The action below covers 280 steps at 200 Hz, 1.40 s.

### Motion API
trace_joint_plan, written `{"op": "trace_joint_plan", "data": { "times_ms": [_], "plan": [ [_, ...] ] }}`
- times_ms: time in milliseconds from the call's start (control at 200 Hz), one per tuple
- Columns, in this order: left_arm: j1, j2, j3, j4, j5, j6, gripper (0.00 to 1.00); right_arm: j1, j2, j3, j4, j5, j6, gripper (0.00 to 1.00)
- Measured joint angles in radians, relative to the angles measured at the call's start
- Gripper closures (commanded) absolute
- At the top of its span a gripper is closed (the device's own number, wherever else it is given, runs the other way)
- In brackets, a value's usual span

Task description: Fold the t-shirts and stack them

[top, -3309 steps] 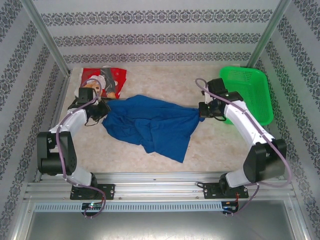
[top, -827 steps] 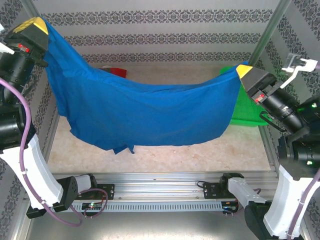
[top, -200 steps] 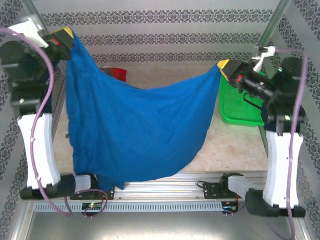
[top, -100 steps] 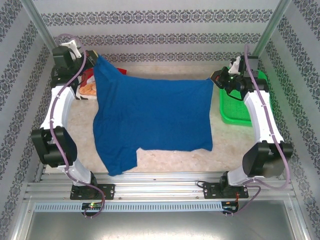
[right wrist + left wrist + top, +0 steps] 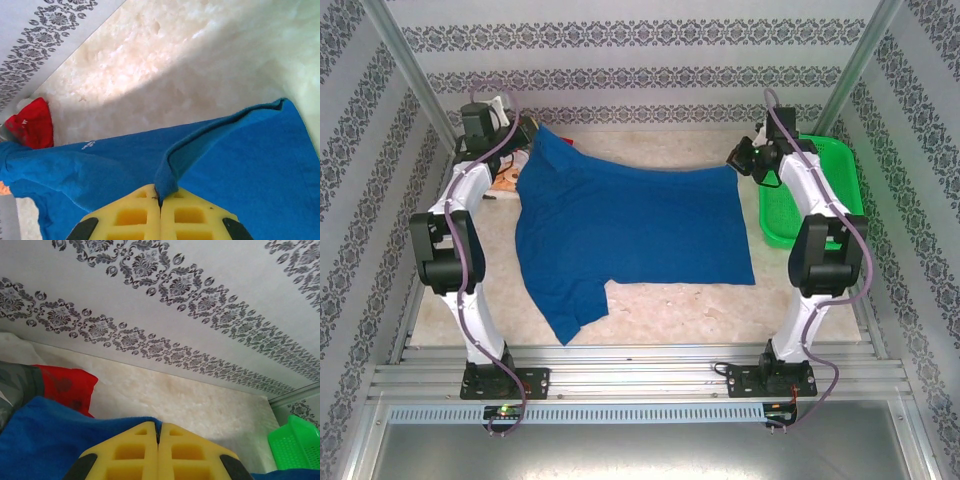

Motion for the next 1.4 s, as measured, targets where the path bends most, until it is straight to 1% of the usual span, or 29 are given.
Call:
{"op": "trace_joint_plan", "data": {
  "times_ms": [90, 350, 450, 570, 744, 929, 1099, 1239, 1399],
  "plan": [
    [0.0, 0.033, 0.024, 0.007, 0.002, -0.007, 1.0, 0.002, 0.072, 0.09, -0.01, 0.014, -0.012, 1.0],
    [-0.012, 0.138, 0.133, 0.036, -0.001, -0.037, 1.0, -0.001, 0.327, 0.434, -0.059, 0.066, -0.063, 1.0],
    [-0.02, 0.146, 0.138, 0.037, -0.004, -0.045, 1.0, -0.001, 0.37, 0.494, -0.084, 0.077, -0.071, 1.0],
    [-0.027, 0.115, 0.078, 0.047, -0.001, -0.051, 1.0, -0.001, 0.359, 0.462, -0.091, 0.084, -0.074, 1.0],
    [-0.027, 0.007, -0.111, 0.058, 0.001, -0.052, 1.0, 0.002, 0.271, 0.251, -0.072, 0.111, -0.071, 1.0],
    [-0.027, -0.047, -0.228, 0.067, 0.006, -0.052, 1.0, 0.008, 0.195, 0.067, -0.056, 0.147, -0.07, 1.0],
    [-0.014, -0.081, -0.349, 0.081, 0.021, -0.09, 1.0, 0.013, 0.185, 0.036, -0.057, 0.164, -0.072, 1.0],
    [-0.006, -0.108, -0.404, 0.079, 0.03, -0.125, 1.0, 0.015, 0.179, 0.036, -0.057, 0.168, -0.075, 1.0],
    [-0.006, -0.153, -0.459, 0.048, 0.014, -0.127, 1.0, 0.026, 0.178, 0.036, -0.06, 0.183, -0.082, 1.0]
  ]
}}
